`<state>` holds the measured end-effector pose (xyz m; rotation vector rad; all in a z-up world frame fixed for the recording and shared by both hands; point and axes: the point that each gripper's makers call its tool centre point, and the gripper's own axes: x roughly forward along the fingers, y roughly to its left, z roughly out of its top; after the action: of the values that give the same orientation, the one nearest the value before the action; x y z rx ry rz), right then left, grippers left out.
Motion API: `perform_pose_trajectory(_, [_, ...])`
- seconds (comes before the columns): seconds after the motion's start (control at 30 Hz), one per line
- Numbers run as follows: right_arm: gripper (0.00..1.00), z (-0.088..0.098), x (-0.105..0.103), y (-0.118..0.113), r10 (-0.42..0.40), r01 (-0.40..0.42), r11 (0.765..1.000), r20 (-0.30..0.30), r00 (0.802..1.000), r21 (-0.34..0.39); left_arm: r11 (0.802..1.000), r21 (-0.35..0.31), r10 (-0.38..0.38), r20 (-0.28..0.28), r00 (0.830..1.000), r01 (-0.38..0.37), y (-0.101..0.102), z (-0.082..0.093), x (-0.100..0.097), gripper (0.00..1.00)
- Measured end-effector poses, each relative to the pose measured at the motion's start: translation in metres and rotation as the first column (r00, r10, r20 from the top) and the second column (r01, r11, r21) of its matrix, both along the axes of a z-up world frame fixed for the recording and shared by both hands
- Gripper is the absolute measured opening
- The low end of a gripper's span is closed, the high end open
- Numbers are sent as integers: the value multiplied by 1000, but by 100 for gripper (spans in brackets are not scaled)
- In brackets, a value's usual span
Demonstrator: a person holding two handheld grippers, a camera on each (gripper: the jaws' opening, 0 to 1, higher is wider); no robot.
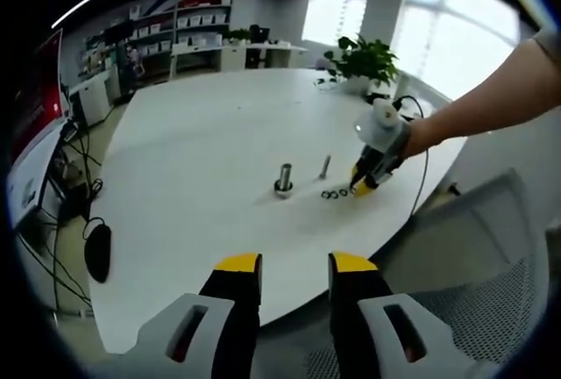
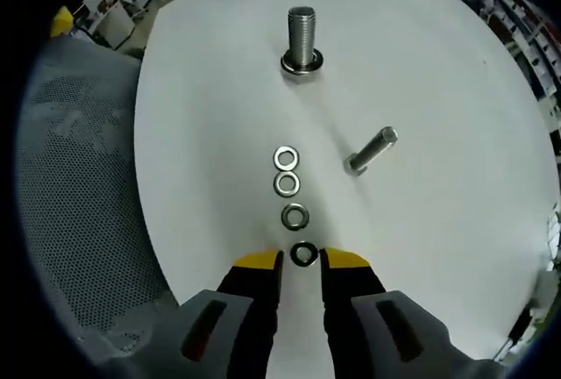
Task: Place the washer onto the threaded stud by aligning its center hole with the stud, sliding it down to the base, and recovering from edge contact or off-axis alignment until the washer reaches the visible bottom stop.
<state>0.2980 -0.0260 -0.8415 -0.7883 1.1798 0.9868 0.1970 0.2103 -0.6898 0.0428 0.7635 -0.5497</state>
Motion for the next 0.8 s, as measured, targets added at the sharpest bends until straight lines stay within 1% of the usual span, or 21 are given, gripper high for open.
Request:
perform_pose_trajectory(0.03, [19, 0, 0, 0, 1, -1, 1000, 0, 1000, 0, 1000, 0, 2, 1, 1000, -2, 0, 0, 0, 28])
perform_pose_trajectory(0.1, [19, 0, 0, 0, 52, -52, 999, 5, 999, -16, 1000, -5, 4, 2, 1000, -4, 0, 1, 0, 28])
perform_pose_trajectory(0.27, [16, 0, 1, 1, 28, -28, 999, 4, 1000, -39, 1000, -12, 2, 3, 1000, -2, -1, 1, 0, 28])
perform_pose_trajectory(0.37, [14, -2, 3, 0, -1, 1, 998, 0, 1000, -60, 1000, -6, 1, 4, 1000, -1, -1, 1, 0, 28])
perform_pose_trajectory(0.5, [14, -1, 3, 0, -31, 31, 997, -6, 999, -66, 1000, -10, 6, 5, 1000, -6, -1, 1, 1, 28])
perform_pose_trajectory(0.73, [13, 0, 3, 0, -83, 82, 994, 1, 997, -71, 1000, -14, 5, 8, 1000, -5, -1, 2, 2, 28])
perform_pose_trajectory(0.8, [13, 0, 4, 0, -139, 138, 989, -1, 990, -54, 1000, -17, 7, 10, 1000, -7, -1, 2, 2, 28])
